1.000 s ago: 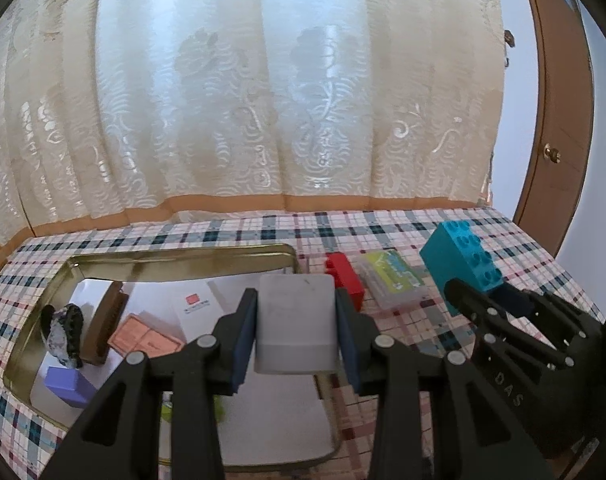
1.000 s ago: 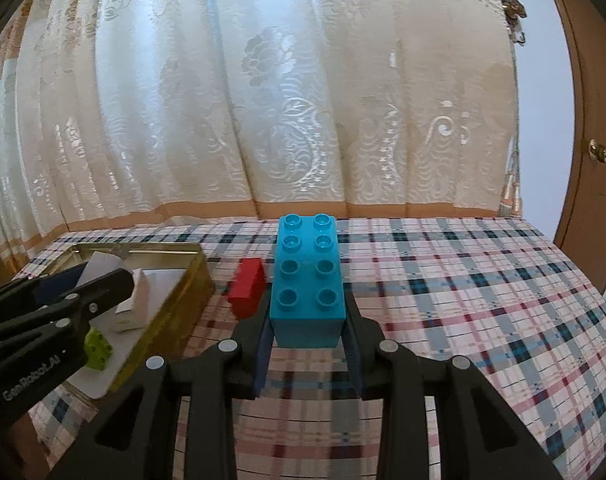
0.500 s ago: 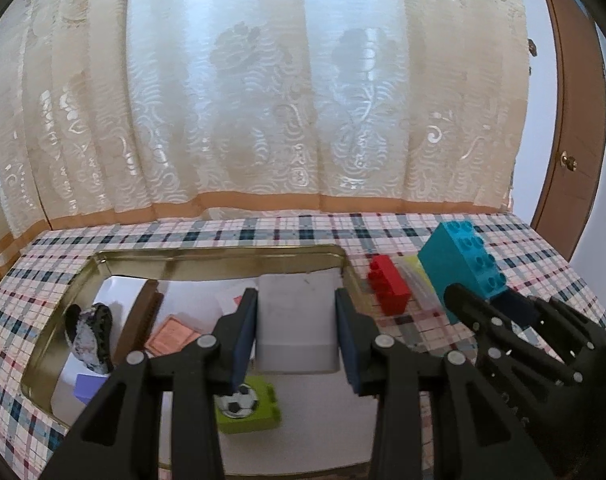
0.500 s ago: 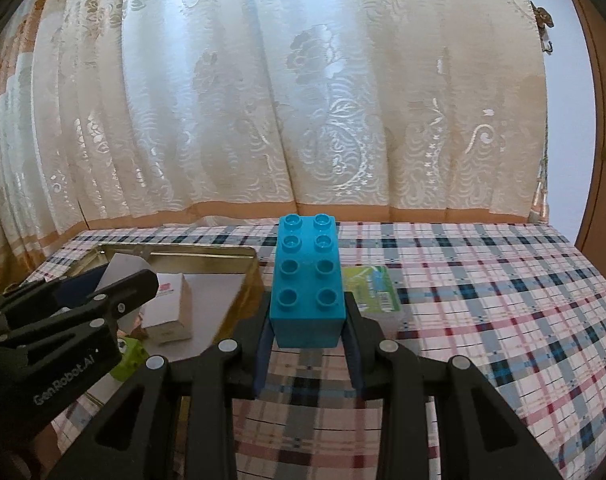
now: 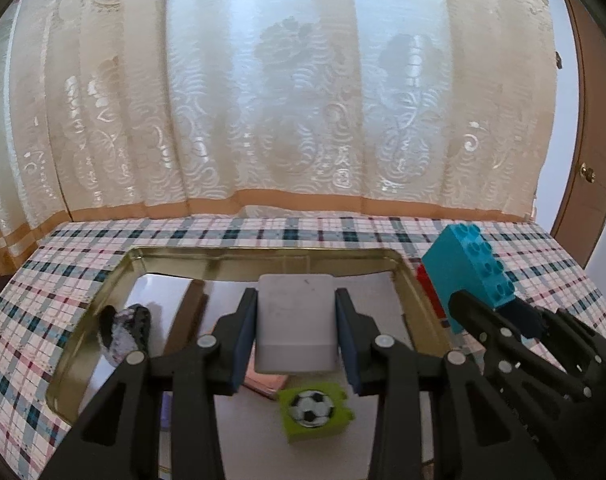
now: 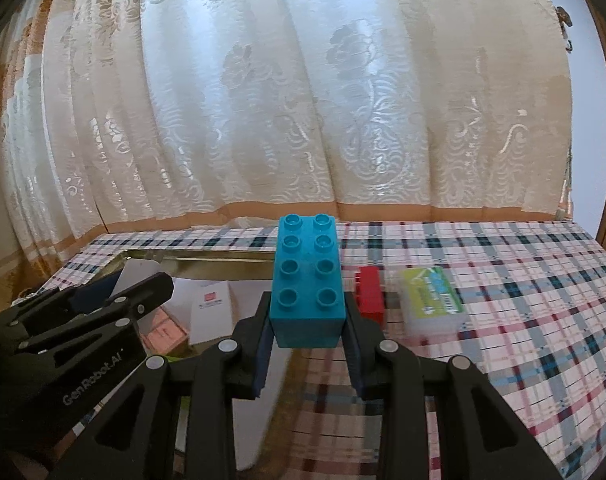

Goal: Organize rigid objects
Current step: 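Lift and carry the white block and blue brick over the tray with both tools, then open both tools to drop the white block and blue brick onto the tray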

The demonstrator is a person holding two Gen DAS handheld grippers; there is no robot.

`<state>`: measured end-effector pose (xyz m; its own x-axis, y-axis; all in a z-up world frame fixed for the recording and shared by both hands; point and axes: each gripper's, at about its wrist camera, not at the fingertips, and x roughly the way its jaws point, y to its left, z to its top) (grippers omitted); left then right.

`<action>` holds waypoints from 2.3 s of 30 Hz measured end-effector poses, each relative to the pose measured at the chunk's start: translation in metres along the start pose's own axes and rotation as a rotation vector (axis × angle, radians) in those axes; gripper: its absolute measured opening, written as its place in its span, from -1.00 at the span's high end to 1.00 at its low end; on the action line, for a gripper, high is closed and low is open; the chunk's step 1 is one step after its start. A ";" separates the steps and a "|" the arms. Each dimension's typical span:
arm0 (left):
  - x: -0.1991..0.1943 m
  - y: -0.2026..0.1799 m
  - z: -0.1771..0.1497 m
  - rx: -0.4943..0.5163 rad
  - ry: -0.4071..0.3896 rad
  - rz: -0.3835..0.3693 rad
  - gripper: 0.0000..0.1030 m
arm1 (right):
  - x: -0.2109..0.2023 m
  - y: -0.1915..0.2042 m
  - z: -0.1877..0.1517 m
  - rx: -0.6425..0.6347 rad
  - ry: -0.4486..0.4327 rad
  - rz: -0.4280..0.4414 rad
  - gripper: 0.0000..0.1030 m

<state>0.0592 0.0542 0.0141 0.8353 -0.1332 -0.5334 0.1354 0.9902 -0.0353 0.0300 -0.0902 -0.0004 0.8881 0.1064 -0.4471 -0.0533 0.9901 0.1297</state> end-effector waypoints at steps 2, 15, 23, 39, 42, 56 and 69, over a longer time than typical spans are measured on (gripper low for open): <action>0.002 0.007 0.000 -0.004 0.002 0.012 0.29 | 0.003 0.006 0.000 0.001 0.002 0.006 0.33; 0.014 0.059 0.007 -0.068 0.019 0.088 0.29 | 0.026 0.036 0.003 0.015 0.037 0.019 0.33; 0.025 0.074 0.006 -0.091 0.063 0.125 0.29 | 0.041 0.049 -0.002 0.000 0.083 0.001 0.33; 0.047 0.053 -0.015 -0.009 0.213 0.133 0.29 | 0.049 0.040 -0.010 -0.024 0.154 -0.056 0.33; 0.049 0.051 -0.016 -0.001 0.220 0.133 0.29 | 0.051 0.044 -0.010 -0.044 0.164 -0.058 0.33; 0.033 0.045 -0.012 0.029 0.107 0.232 -0.69 | 0.046 0.044 -0.010 -0.038 0.145 -0.013 0.14; 0.022 0.055 -0.009 -0.052 0.042 0.198 -0.99 | 0.018 0.026 -0.001 0.005 -0.012 -0.002 -0.48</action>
<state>0.0797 0.1059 -0.0070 0.8197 0.0651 -0.5691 -0.0577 0.9979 0.0310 0.0443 -0.0622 -0.0062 0.8938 0.1029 -0.4365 -0.0490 0.9899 0.1332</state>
